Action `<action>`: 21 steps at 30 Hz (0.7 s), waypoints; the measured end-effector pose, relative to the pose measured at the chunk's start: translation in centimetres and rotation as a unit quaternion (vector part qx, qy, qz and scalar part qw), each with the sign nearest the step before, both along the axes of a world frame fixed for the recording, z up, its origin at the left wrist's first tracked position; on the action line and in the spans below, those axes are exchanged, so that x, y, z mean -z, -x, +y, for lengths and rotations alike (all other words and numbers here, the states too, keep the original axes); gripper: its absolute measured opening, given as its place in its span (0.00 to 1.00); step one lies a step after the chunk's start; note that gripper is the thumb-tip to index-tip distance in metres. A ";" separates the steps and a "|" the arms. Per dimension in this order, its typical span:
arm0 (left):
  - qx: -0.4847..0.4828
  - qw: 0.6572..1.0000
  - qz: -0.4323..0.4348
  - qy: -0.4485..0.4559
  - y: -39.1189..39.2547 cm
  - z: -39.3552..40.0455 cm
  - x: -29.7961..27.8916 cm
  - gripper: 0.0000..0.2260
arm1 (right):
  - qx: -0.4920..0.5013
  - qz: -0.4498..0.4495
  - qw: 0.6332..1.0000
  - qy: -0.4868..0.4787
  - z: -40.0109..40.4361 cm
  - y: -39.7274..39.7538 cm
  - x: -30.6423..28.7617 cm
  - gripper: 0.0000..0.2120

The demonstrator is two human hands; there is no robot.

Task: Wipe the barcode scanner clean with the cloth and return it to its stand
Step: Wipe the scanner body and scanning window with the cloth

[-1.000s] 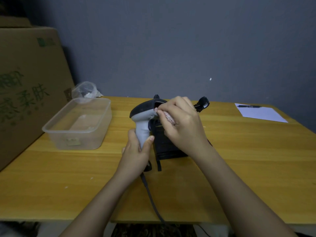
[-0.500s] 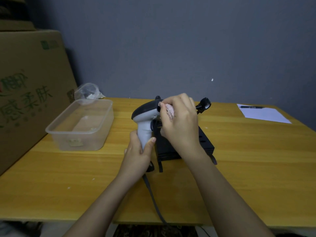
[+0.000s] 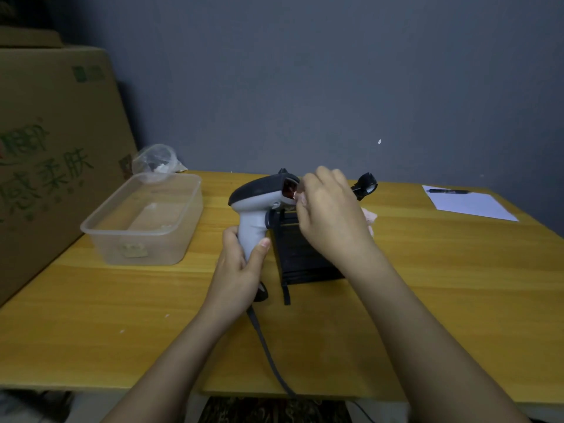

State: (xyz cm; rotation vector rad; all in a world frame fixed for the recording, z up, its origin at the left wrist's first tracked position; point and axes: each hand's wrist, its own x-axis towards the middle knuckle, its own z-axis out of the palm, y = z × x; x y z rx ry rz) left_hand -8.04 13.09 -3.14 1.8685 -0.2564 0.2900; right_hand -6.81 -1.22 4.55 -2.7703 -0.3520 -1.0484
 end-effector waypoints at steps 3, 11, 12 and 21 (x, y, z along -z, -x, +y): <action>-0.003 1.000 0.010 -0.014 -0.3 0.1 0.5 0.12 | -0.044 0.025 0.998 -0.045 -0.7 0.4 -0.2 0.06; -0.020 0.998 0.055 0.001 -0.6 -0.7 0.9 0.08 | -0.166 0.080 0.858 -0.479 -0.8 1.1 0.5 0.09; -0.021 0.998 0.059 0.013 -0.6 -0.7 0.8 0.08 | -0.161 0.081 0.834 -0.522 -1.2 1.0 0.8 0.08; -0.046 0.991 0.108 0.065 -0.7 0.9 -0.1 0.14 | -0.148 0.174 0.798 -0.558 -2.7 0.3 2.5 0.06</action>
